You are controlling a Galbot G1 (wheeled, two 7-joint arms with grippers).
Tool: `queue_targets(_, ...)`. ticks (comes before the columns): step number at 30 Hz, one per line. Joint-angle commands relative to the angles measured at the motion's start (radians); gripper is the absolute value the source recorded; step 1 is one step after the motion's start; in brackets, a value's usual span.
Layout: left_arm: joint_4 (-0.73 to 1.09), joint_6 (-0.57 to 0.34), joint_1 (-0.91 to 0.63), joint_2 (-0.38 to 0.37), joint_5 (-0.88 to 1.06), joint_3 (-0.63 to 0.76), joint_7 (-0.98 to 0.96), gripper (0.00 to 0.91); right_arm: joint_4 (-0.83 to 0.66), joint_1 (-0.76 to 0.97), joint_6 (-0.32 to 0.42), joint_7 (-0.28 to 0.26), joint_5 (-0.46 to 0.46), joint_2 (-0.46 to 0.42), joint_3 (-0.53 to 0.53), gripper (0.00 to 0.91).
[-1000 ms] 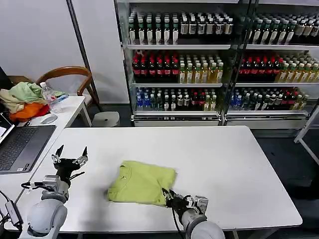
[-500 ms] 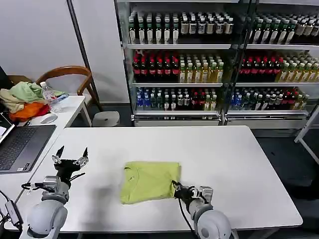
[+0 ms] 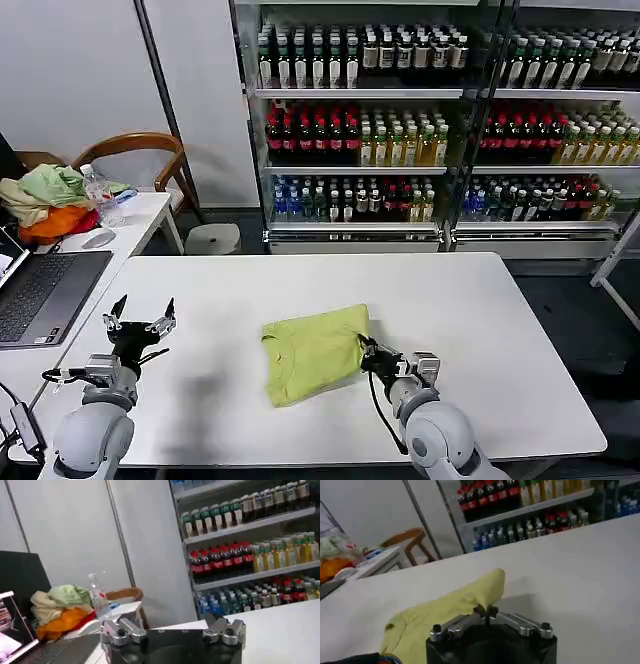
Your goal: Fold and organize the clothes.
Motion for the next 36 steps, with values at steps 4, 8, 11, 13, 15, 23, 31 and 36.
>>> queue_targets(4, 0.003, -0.002, 0.002, -0.005, 0.006, 0.008, -0.001, 0.907, 0.000, -0.019, 0.066, 0.061, -0.066, 0.013, 0.010, 0.000)
queue_targets(8, 0.004, -0.003, 0.002, -0.004, 0.005, 0.008, -0.001, 0.907, 0.034, -0.053, 0.073, 0.091, -0.063, 0.015, 0.002, 0.000)
queue_targets(11, 0.004, -0.003, 0.002, -0.004, 0.006, 0.009, -0.001, 0.907, 0.055, -0.073, 0.073, 0.100, -0.058, 0.014, -0.002, 0.000)
queue_targets(13, 0.003, -0.002, 0.003, -0.005, 0.006, 0.012, -0.002, 0.907, 0.060, -0.077, 0.076, 0.115, -0.055, 0.018, -0.002, 0.000)
queue_targets(15, 0.002, -0.002, 0.004, -0.006, 0.006, 0.014, -0.003, 0.907, 0.069, -0.089, 0.076, 0.129, -0.055, 0.020, -0.003, 0.000)
queue_targets(23, 0.003, -0.002, 0.004, -0.004, 0.006, 0.015, -0.003, 0.907, 0.094, -0.103, 0.064, 0.125, -0.057, 0.008, -0.006, 0.000)
queue_targets(31, 0.003, -0.003, 0.008, -0.005, 0.006, 0.015, -0.003, 0.907, 0.100, -0.106, 0.059, 0.130, -0.067, 0.004, -0.006, 0.091)
queue_targets(36, 0.001, -0.002, 0.007, -0.006, 0.006, 0.017, -0.003, 0.907, 0.118, -0.118, 0.049, 0.137, -0.073, 0.000, -0.006, 0.907)
